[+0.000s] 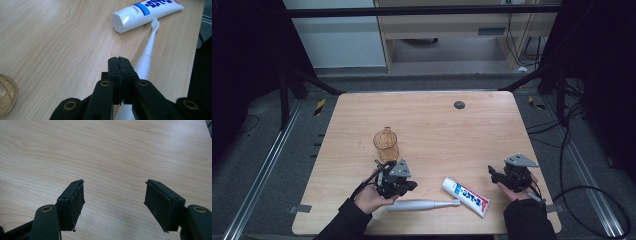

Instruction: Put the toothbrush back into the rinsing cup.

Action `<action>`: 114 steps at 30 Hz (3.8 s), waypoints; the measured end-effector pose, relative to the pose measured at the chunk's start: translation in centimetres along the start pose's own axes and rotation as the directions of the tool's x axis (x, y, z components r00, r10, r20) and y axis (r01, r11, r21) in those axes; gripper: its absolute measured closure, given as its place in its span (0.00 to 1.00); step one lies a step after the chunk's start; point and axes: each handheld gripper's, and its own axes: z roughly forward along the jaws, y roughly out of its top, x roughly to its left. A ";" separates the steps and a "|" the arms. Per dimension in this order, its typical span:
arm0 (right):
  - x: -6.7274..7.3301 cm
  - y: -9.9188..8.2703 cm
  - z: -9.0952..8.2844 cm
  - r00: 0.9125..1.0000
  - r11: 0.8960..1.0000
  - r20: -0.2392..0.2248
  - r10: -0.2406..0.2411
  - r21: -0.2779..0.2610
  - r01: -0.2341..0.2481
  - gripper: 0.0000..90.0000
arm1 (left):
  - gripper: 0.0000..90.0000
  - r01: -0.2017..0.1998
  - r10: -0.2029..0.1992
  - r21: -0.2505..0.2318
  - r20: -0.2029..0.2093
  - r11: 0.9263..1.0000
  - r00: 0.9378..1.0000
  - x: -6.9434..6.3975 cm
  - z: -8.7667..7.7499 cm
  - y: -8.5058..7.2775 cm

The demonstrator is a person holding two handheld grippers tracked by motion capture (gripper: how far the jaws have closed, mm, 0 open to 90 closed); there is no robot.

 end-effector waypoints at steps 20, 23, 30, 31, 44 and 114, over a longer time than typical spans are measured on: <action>-0.1 0.0 0.1 1.000 1.000 -0.005 0.002 0.004 -0.002 0.35 | 0.78 -0.077 0.069 0.080 0.094 0.994 0.993 -1.3 2.0 1.4; -0.2 0.0 0.1 1.000 1.000 -0.004 0.000 0.006 0.000 0.35 | 0.74 -0.091 0.081 0.102 0.099 0.991 0.992 -1.4 2.2 1.5; -0.2 0.1 0.1 1.000 1.000 -0.001 -0.006 0.005 0.006 0.35 | 0.66 -0.116 0.103 0.129 0.106 0.985 0.989 -1.6 2.5 1.8; -0.2 0.1 0.1 1.000 1.000 -0.001 -0.006 0.005 0.006 0.35 | 0.66 -0.116 0.103 0.129 0.106 0.985 0.989 -1.6 2.5 1.8; -0.2 0.1 0.2 1.000 1.000 0.001 -0.011 0.010 0.011 0.35 | 0.61 -0.153 0.133 0.179 0.119 0.972 0.984 -2.3 3.7 2.1; -0.1 0.1 0.5 1.000 0.999 -0.006 -0.016 0.032 0.016 0.36 | 0.73 -0.225 0.178 0.344 0.161 0.912 0.971 -2.9 7.4 2.4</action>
